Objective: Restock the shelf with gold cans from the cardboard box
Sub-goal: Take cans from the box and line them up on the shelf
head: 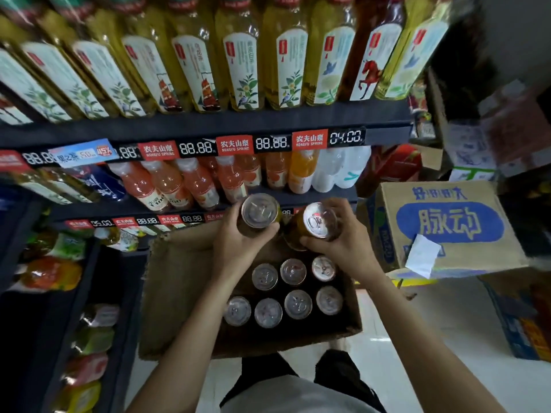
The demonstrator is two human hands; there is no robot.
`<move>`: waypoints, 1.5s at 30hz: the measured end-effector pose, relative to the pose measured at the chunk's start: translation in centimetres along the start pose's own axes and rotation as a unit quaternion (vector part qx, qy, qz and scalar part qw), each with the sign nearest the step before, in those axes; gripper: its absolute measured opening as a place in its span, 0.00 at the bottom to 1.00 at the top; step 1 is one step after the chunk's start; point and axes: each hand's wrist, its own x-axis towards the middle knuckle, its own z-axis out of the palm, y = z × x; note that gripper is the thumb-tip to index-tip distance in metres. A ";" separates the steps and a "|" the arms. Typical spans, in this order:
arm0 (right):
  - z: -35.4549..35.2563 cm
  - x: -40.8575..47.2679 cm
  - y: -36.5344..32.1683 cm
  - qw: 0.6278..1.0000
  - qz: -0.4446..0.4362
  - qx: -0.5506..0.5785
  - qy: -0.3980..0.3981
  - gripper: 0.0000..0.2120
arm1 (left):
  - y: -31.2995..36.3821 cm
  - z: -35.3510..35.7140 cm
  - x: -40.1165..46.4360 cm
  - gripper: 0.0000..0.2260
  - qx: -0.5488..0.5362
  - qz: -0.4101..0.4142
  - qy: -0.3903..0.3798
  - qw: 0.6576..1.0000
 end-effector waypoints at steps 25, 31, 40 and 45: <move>-22.1 7.5 -23.0 0.941 -0.251 0.214 -0.080 0.21 | 33.7 -4.3 1.0 0.23 -0.026 0.314 0.166 0.934; -24.7 11.6 -26.9 0.940 -0.269 0.211 -0.006 0.21 | 39.6 -4.2 4.6 0.25 -0.021 0.354 0.213 0.911; -29.4 21.1 -28.4 0.939 -0.294 0.178 0.008 0.25 | 44.6 -0.3 12.1 0.28 0.086 0.333 0.272 0.899; -30.6 26.5 -27.1 0.947 -0.266 0.177 -0.022 0.25 | 46.2 1.9 15.2 0.26 0.142 0.298 0.251 0.910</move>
